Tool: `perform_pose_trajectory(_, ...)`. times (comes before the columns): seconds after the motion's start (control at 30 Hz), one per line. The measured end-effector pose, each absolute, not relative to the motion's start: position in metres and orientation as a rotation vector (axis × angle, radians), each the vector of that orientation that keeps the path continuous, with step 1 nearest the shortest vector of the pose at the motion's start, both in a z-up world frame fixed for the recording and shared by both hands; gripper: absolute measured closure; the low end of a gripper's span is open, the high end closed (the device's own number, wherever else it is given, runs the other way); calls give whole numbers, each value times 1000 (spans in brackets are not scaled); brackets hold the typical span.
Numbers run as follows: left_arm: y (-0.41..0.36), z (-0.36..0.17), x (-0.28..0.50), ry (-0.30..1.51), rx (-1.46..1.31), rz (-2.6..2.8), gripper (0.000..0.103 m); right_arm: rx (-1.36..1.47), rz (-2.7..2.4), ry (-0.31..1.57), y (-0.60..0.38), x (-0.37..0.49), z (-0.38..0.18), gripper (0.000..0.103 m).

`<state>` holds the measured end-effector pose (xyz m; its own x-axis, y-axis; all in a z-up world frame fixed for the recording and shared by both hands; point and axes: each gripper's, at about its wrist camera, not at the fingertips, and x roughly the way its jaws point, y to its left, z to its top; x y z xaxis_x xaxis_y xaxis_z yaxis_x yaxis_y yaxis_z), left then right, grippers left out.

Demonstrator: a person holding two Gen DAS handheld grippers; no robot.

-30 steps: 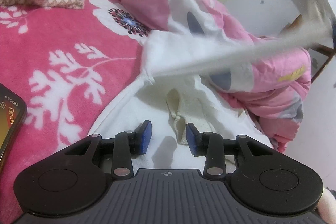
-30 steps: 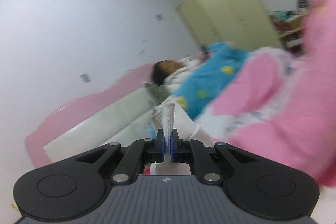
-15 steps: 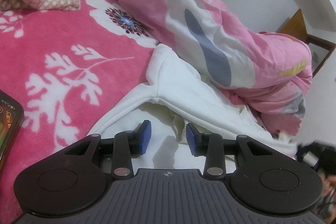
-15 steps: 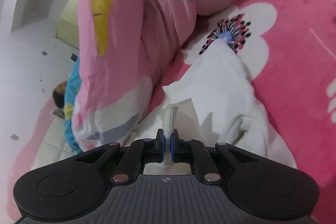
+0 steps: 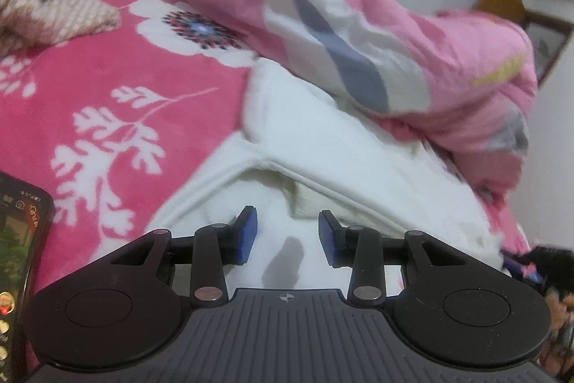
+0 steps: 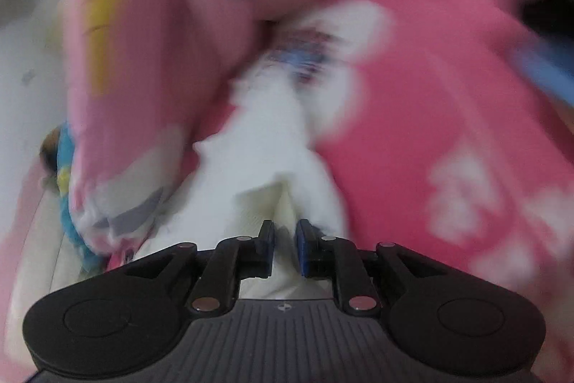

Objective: Fold clothes

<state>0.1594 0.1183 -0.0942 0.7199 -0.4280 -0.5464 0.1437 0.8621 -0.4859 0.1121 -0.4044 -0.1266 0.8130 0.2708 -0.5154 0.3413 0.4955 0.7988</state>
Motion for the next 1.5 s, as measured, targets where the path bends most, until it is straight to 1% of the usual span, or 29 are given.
perform_pose_trajectory(0.07,111,-84,153,724,-398,-373,65,1099,-5,635,-406,97,-119,79)
perform_pose_trajectory(0.1,106,-80,148,725,-375,-399,65,1085,8,641,-402,92,-113,74)
perform_pose_trajectory(0.17,95,-70,137,724,-322,-443,63,1015,36,664,-389,80,-95,69)
perform_pose_trajectory(0.27,77,-55,118,717,-235,-491,62,873,101,731,-370,56,-64,66)
perform_pose_trajectory(0.37,66,-42,97,708,-183,-527,62,751,175,769,-357,19,-37,60)
perform_pose_trajectory(0.4,63,-38,90,704,-171,-536,61,716,198,781,-353,6,-29,60)
perform_pose_trajectory(0.47,59,-34,77,706,-155,-551,61,670,259,833,-342,-16,-24,59)
perform_pose_trajectory(0.6,52,-35,44,715,-112,-585,61,709,290,949,-331,-51,-40,51)
perform_pose_trajectory(0.77,46,-46,13,744,-100,-597,60,893,241,988,-339,-86,-76,50)
perform_pose_trajectory(0.87,47,-48,1,755,-105,-604,60,940,189,929,-349,-103,-79,51)
perform_pose_trajectory(1.0,44,-46,-11,738,-103,-632,60,928,120,753,-369,-138,-47,51)
perform_pose_trajectory(1.07,41,-45,-16,731,-101,-646,60,861,77,676,-376,-160,-22,51)
perform_pose_trajectory(1.17,33,-48,-22,731,-84,-658,60,693,37,619,-368,-182,6,51)
perform_pose_trajectory(1.23,30,-52,-25,741,-77,-660,60,584,64,598,-353,-186,15,51)
perform_pose_trajectory(1.37,29,-60,-30,762,-71,-614,60,319,159,579,-289,-175,8,51)
perform_pose_trajectory(1.43,33,-63,-33,768,-75,-596,60,188,213,578,-248,-163,-1,53)
perform_pose_trajectory(1.5,38,-65,-35,773,-85,-580,60,47,264,569,-207,-152,-14,59)
